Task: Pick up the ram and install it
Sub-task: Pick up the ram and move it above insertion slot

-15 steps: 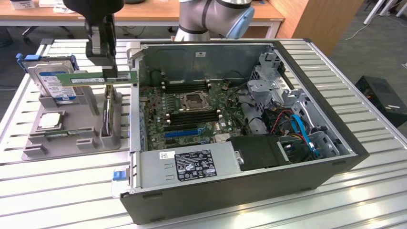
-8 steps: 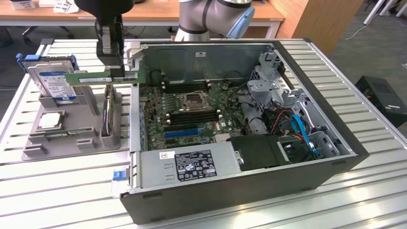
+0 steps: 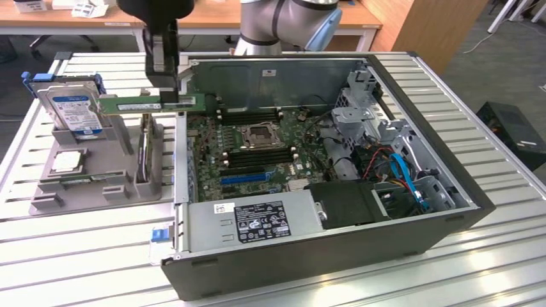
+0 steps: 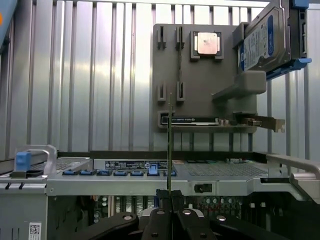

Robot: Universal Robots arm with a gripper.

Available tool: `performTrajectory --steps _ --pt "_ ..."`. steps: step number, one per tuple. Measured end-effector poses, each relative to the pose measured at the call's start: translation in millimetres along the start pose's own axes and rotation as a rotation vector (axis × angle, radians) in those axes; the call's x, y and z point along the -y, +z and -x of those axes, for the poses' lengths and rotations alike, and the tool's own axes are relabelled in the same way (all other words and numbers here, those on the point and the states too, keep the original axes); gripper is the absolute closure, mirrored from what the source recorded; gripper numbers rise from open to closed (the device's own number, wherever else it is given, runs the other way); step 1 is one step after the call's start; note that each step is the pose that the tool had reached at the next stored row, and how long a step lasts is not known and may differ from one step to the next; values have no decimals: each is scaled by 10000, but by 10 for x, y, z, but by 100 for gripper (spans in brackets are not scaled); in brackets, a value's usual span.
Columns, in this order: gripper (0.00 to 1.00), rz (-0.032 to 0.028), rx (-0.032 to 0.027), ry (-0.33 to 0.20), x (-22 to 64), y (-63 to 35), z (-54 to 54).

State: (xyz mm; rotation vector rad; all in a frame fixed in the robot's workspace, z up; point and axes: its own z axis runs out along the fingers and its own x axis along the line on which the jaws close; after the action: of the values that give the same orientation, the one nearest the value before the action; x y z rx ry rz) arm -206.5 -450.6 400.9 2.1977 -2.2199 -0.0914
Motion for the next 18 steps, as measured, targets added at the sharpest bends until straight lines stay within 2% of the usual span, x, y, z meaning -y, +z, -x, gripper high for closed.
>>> performTrajectory --steps 18 --pt "88 45 0 2 335 -18 4"
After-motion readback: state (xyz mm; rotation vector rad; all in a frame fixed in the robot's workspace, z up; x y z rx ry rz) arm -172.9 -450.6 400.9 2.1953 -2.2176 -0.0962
